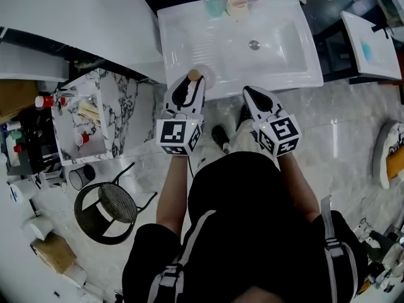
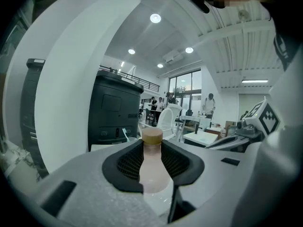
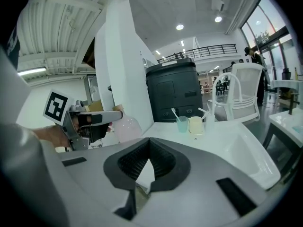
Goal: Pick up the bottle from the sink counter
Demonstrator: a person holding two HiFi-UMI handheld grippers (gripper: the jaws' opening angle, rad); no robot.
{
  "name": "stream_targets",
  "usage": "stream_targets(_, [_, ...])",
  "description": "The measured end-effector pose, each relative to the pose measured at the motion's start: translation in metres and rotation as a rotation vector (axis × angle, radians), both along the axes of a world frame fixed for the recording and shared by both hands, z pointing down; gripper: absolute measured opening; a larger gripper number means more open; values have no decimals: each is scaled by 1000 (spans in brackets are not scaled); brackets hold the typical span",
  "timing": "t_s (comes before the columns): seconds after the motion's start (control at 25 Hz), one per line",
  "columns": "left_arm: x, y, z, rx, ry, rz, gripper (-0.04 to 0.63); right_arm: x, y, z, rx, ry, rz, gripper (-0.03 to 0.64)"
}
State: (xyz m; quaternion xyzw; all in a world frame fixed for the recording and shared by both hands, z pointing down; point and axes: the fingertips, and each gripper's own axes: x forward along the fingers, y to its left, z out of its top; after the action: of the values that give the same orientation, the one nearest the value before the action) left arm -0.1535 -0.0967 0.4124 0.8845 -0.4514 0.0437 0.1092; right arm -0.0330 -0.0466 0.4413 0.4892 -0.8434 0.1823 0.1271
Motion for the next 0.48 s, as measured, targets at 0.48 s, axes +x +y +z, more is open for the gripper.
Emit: stream_targets(0.48, [45,49,-17,27,14,65,124,58,22,-28,75,-11,82,-2])
